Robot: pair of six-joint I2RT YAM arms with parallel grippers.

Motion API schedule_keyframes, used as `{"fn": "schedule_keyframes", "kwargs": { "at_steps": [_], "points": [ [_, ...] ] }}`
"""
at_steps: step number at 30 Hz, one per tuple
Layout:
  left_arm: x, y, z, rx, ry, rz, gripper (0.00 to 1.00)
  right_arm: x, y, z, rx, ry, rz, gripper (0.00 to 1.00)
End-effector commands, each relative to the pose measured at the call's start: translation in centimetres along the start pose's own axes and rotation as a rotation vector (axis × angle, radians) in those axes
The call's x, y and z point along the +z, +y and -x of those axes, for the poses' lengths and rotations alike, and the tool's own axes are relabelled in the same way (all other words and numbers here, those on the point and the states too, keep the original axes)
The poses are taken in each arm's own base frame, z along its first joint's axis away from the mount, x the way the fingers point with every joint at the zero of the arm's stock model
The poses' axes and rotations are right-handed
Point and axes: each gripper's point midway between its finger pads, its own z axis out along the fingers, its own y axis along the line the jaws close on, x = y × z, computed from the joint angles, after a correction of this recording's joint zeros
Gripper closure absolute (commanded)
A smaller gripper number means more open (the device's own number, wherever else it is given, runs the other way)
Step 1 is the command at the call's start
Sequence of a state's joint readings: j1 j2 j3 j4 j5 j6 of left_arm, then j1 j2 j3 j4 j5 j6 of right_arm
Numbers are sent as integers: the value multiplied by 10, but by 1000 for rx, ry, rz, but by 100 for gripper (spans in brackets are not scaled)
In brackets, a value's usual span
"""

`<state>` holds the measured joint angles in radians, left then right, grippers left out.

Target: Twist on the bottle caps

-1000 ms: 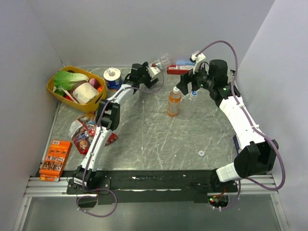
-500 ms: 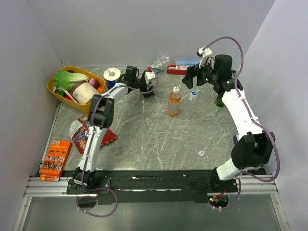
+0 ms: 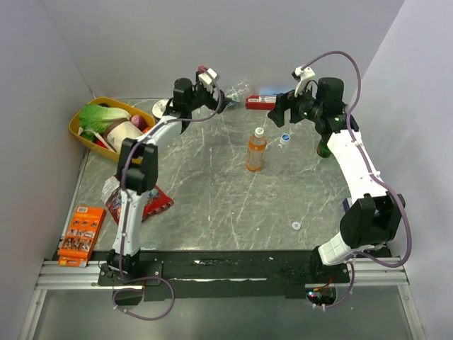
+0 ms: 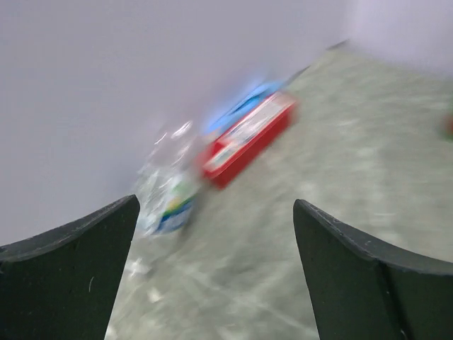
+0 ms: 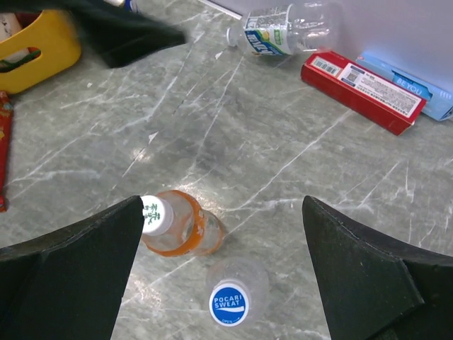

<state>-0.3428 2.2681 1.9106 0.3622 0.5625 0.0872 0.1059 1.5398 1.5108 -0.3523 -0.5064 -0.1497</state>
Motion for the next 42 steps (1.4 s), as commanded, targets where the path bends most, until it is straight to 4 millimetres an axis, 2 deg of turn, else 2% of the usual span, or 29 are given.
{"fn": "schedule_keyframes", "kwargs": {
  "at_steps": [1, 5, 6, 7, 8, 9, 10, 11, 17, 21, 26, 29, 30, 33, 35, 37, 40, 42],
  "points": [
    [19, 63, -92, -62, 102, 193, 4, -10, 1, 16, -21, -56, -9, 1],
    [34, 91, -98, -2, 52, 255, 4, -17, 2, 12, -30, -57, -25, 1],
    [39, 96, -84, 24, 14, 253, 4, -20, 1, 13, -29, -60, -28, 1],
    [41, 96, -102, 23, 28, 250, 4, -20, 1, 12, -28, -58, -28, 1],
    [42, 100, -106, 27, 25, 255, 4, -21, 0, 12, -29, -58, -29, 1],
    [44, 102, -99, 42, 5, 252, 4, -20, -1, 10, -25, -52, -30, 1],
    [45, 98, -116, 29, 23, 216, 4, -20, -1, 11, -23, -54, -30, 1],
    [44, 99, -120, 17, 22, 203, 4, -20, -2, 10, -21, -53, -30, 1],
    [43, 103, -116, -45, -25, 176, 4, -13, -10, 6, -9, -36, -35, 1],
    [42, 99, -110, -160, -70, 139, 4, -5, -17, 4, 3, -22, -40, 1],
    [46, 96, -103, -291, -136, 166, 4, -4, -25, 15, -30, -39, -59, 1],
    [46, 98, -108, -466, -165, 209, 4, -5, -25, 18, -35, -40, -66, 1],
    [46, 97, -116, -572, -167, 238, 4, -5, -26, 17, -33, -35, -65, 1],
    [56, 82, -117, -607, -193, 212, 4, -7, -25, 22, -45, -34, -59, 1],
    [62, 80, -114, -617, -222, 250, 4, -9, -25, 28, -52, -42, -60, 1],
    [63, 87, -119, -660, -245, 332, 4, -10, -24, 33, -63, -50, -60, 1],
    [72, 75, -119, -692, -269, 300, 4, -12, -25, 34, -85, -48, -61, 1],
    [80, 49, -115, -714, -262, 221, 4, -11, -27, 30, -88, -35, -71, 1]
  ]
}}
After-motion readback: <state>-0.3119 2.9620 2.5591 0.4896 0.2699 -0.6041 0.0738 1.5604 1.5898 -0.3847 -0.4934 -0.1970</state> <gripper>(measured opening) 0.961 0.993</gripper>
